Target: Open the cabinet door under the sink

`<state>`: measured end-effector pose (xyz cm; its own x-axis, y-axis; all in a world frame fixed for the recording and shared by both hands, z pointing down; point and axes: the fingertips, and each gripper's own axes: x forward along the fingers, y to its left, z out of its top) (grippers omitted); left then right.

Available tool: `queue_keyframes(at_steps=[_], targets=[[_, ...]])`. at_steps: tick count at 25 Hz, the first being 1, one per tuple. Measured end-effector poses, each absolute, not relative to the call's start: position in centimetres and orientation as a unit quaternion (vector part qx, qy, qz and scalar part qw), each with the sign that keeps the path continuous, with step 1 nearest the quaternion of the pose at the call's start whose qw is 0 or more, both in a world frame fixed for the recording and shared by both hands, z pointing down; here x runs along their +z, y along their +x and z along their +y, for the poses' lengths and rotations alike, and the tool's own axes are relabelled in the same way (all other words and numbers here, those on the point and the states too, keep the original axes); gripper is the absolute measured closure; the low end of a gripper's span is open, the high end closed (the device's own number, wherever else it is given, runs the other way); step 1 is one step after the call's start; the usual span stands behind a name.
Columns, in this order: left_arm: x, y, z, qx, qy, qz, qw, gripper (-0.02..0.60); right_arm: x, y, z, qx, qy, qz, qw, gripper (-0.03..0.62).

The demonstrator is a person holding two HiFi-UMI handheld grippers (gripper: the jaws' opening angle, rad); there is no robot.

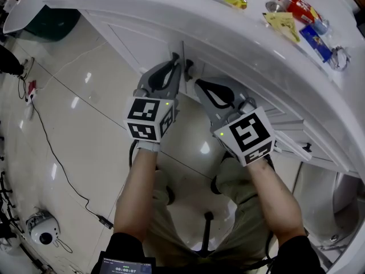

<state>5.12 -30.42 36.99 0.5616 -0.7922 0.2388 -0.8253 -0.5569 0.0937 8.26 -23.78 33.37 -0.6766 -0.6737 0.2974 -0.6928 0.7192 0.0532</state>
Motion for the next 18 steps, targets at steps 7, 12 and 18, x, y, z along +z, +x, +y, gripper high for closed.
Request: queue_keyframes(at_steps=[7,12,18], targets=[[37.1,4.7,-29.7,0.096,0.881,-0.454,0.092,0.518,35.0,8.8,-24.1,0.020,0.385,-0.907,0.171,0.603],[37.0,3.8,-28.8,0.096,0.887,-0.442,0.088,0.520,35.4,7.9,-24.9,0.038,0.393,-0.906,0.155,0.603],[37.0,2.9,-27.6,0.102,0.892,-0.431,0.088,0.520,35.1,5.9,-24.8,0.036,0.398,-0.904,0.152,0.603]])
